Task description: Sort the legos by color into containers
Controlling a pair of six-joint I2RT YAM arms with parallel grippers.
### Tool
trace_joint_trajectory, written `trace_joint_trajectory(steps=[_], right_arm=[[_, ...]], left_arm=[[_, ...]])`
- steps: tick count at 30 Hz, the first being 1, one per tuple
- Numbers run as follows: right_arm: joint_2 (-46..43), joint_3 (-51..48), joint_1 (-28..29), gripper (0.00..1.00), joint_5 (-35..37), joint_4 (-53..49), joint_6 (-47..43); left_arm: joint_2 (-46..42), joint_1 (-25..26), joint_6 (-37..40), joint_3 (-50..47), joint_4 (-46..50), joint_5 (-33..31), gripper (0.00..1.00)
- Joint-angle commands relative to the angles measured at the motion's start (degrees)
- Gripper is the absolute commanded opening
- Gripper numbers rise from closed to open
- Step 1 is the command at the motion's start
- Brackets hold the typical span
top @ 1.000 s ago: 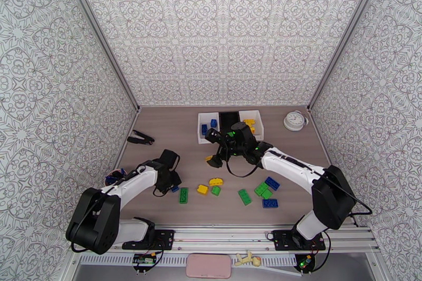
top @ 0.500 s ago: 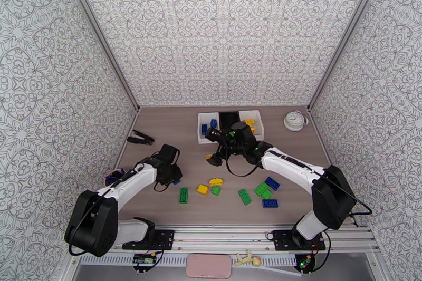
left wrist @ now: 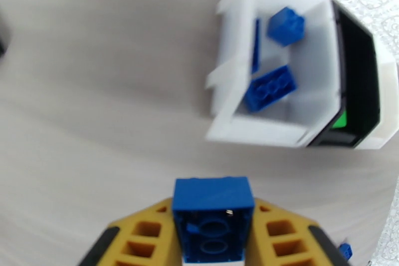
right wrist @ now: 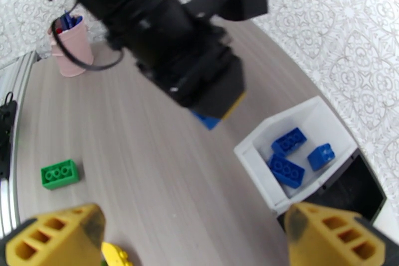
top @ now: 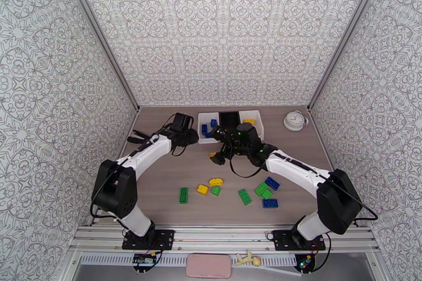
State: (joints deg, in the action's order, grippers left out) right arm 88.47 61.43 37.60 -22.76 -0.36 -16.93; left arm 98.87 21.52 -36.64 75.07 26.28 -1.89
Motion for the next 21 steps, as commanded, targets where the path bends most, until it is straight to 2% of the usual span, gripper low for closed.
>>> trace_joint_trajectory(steps=[1, 11, 17, 19, 21], right_arm=[[-1.9, -1.2, -1.1, 1.00, 1.9, 1.1, 1.4], [-3.9, -3.3, -2.1, 1.00, 3.8, 2.6, 3.4], [-4.6, -2.2, -2.1, 0.99, 3.8, 2.1, 4.9], [-4.7, -2.3, -2.1, 1.00, 4.4, 2.4, 5.4], [-4.8, -2.1, -2.1, 1.00, 5.3, 2.4, 6.3]], left_arm=[[6.0, 0.9, 4.6, 7.8, -1.1, -2.5, 0.32], [24.2, 1.1, 11.2, 31.1, 2.4, -5.1, 0.32], [32.2, 0.8, 11.9, 41.2, 4.7, -5.6, 0.32], [33.7, 0.7, 11.6, 43.1, 5.0, -5.7, 0.34], [34.5, 0.5, 11.2, 43.8, 5.3, -5.7, 0.42]])
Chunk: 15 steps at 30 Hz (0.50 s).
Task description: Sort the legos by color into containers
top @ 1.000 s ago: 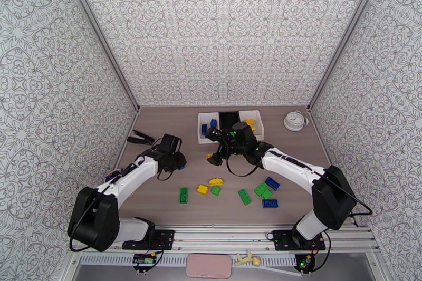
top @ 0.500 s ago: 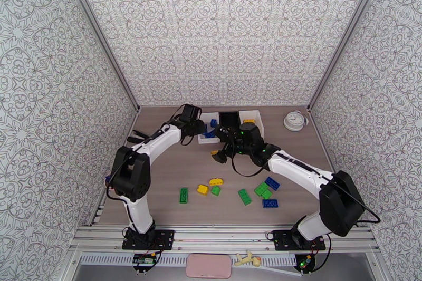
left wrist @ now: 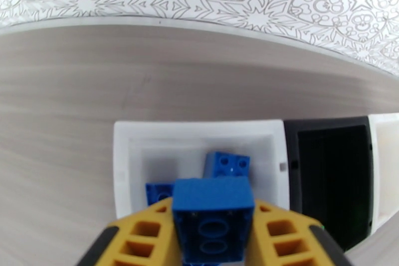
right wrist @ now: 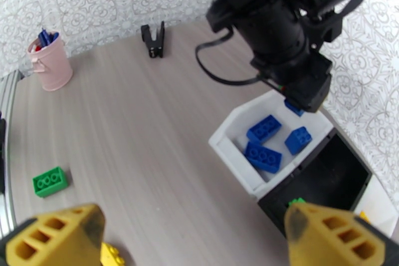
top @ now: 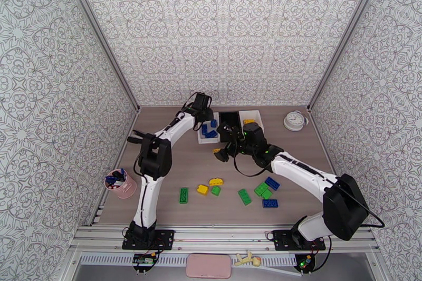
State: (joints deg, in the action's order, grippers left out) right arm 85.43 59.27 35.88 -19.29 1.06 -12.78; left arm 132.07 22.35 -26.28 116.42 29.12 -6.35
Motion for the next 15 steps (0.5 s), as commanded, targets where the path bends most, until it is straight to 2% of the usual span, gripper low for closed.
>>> trace_joint_trajectory(steps=[1, 8, 15], right_arm=[[-1.9, 0.2, -0.4, 1.00, 2.2, 0.5, 2.5], [-4.1, 0.5, -0.4, 1.00, 3.6, -0.7, 4.2], [-4.1, 1.3, 0.2, 0.99, 4.2, -6.9, 7.0]], left_arm=[[1.4, -0.2, 0.5, 2.4, 2.4, -1.2, 0.47], [-5.0, 1.0, -0.3, -2.7, -0.6, -3.1, 0.75], [-18.1, 1.4, -2.0, -16.2, -4.6, -4.5, 0.98]])
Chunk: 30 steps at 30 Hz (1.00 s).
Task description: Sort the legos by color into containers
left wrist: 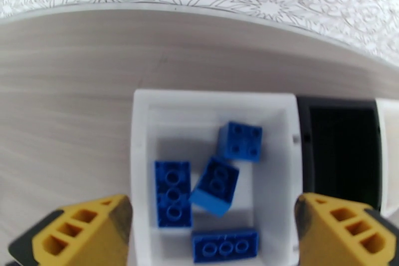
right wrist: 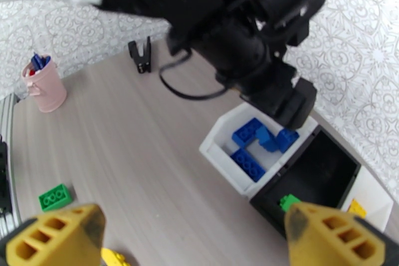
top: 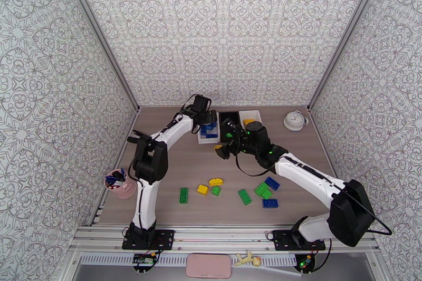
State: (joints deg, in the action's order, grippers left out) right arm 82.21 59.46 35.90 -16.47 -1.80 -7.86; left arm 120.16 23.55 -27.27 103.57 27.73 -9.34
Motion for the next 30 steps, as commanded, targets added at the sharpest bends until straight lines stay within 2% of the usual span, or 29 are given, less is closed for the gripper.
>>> trace_joint_trajectory(steps=[1, 9, 16, 24, 30], right_arm=[[-0.9, 1.6, 0.3, 0.99, 1.5, -6.0, 2.0], [0.1, 3.4, 3.9, 1.00, 4.3, -18.7, -0.4], [-0.4, 0.8, 8.9, 0.99, 6.8, -22.3, 1.5], [-2.9, -9.0, 14.7, 1.00, 4.8, -19.9, -1.7], [-3.7, -16.0, 15.9, 1.00, 2.4, -14.0, -3.8]], left_arm=[[-8.0, 0.1, -1.3, -5.6, -3.8, -1.5, 1.00], [-18.7, -1.2, -3.6, -17.6, -4.8, 1.7, 1.00], [-28.3, -1.7, -5.5, -26.9, -0.4, 0.9, 1.00], [-41.4, -2.3, -8.2, -40.7, 5.5, -0.9, 1.00], [-47.9, -2.7, -9.0, -48.4, 7.4, -1.2, 1.00]])
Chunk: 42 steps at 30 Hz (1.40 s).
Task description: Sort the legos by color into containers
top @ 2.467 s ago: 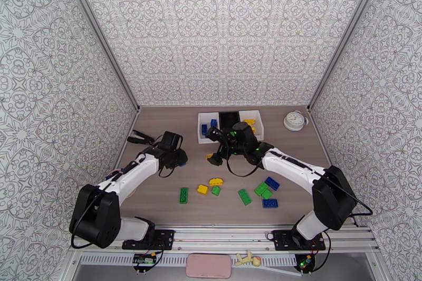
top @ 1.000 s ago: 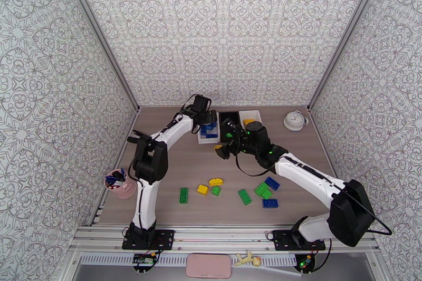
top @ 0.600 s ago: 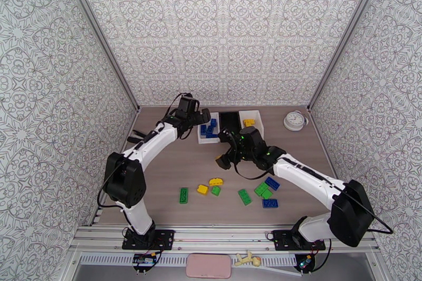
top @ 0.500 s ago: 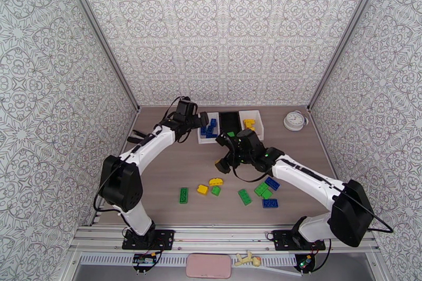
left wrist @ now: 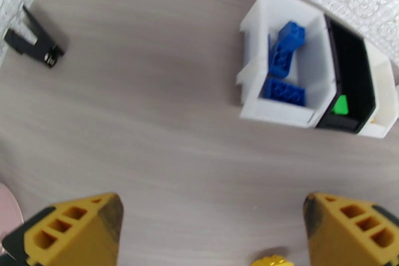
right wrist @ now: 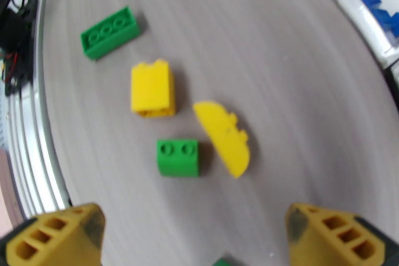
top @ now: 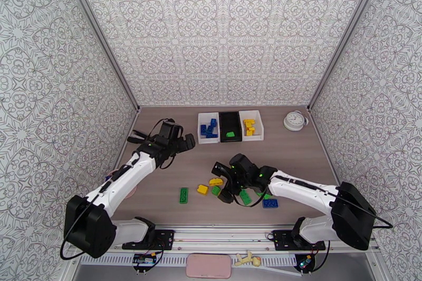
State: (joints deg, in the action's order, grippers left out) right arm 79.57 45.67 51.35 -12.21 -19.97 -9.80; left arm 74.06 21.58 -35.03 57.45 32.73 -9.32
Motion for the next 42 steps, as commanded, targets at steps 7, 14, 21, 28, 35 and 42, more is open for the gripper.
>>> trace_joint_trajectory(steps=[7, 14, 21, 28, 35, 42], right_arm=[[2.5, -7.2, 2.1, 0.99, -2.9, 15.2, -5.0], [6.8, -8.6, 2.8, 1.00, -2.8, 21.9, -6.3], [10.8, -8.2, 2.8, 1.00, -2.7, 25.6, -7.1], [14.6, -6.0, 2.8, 0.96, -2.2, 25.7, -7.1], [17.1, -4.2, 2.8, 0.82, -2.5, 25.1, -6.6], [19.4, -2.8, 2.8, 0.66, -0.9, 25.8, -6.5]], left_arm=[[-1.7, -2.5, 1.0, -2.6, 2.9, -0.4, 1.00], [-0.9, -3.3, 1.8, -2.7, 2.2, 0.1, 1.00], [-0.5, -3.8, 2.5, -2.5, 1.7, 0.8, 1.00], [-1.3, -4.3, 2.5, -3.5, 1.7, 0.9, 1.00], [-1.7, -4.6, 2.2, -4.8, 1.1, 1.1, 1.00], [-1.4, -4.7, 2.3, -5.2, 0.3, 1.2, 1.00]])
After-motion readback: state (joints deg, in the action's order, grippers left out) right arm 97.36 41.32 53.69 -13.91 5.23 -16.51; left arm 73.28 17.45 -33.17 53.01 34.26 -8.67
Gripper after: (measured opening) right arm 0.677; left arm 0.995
